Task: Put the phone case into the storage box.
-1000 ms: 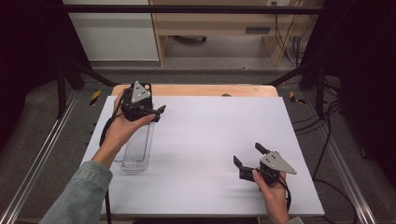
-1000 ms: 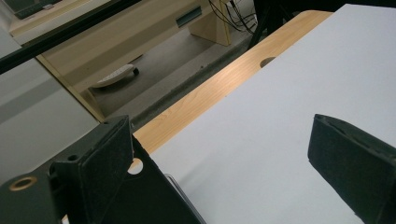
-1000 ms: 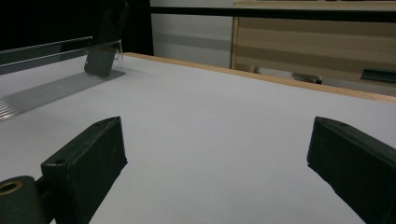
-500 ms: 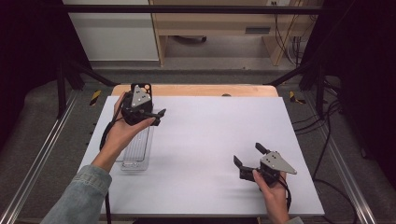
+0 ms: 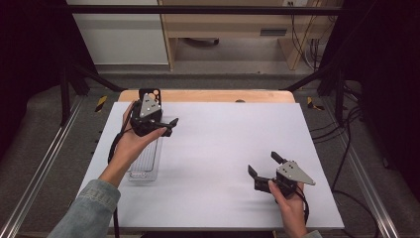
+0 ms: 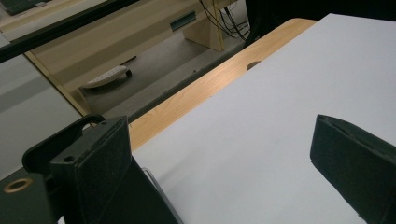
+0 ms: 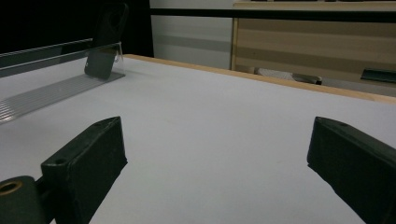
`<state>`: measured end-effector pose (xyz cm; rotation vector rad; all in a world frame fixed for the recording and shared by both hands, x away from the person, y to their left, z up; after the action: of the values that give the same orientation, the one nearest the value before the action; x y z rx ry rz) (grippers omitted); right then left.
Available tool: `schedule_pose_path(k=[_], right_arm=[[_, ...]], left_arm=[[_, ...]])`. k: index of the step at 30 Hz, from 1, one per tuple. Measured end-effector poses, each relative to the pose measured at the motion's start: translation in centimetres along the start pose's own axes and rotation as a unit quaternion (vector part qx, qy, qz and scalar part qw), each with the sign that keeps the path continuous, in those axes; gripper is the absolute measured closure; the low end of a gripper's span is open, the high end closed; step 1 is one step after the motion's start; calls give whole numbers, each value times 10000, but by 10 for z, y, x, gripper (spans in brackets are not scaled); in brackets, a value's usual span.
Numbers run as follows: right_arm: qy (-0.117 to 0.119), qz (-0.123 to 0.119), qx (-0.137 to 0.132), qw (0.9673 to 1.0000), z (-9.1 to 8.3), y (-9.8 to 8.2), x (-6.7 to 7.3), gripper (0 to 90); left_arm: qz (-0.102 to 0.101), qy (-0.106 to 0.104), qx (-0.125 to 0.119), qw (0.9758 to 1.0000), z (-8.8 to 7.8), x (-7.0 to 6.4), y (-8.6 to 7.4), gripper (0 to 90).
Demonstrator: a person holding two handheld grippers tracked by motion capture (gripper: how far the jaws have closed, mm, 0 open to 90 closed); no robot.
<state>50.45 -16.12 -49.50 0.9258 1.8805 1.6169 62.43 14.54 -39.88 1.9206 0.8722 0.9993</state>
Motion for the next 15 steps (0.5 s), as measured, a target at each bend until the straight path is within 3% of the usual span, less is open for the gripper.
schedule_pose_path(k=[11,15], right_arm=[[-4,-13,-15,10000,-1,1,0,48],[-16,-3,4,10000,0,1,-1,49]], left_arm=[[-143,-124,-97,9998,-10,-19,4,46],[-34,-158,-121,9998,-16,-27,6,40]])
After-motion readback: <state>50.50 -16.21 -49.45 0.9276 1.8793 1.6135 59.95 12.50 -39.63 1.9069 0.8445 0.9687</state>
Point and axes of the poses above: each handheld gripper's, and its own axes: z roughly forward along the jaws, y roughly out of its top, x roughly to its left, the point moved 10 cm from there along z, roughly forward along the jaws, and after that the axes turned 11 degrees about y, right-handed, at the moved point
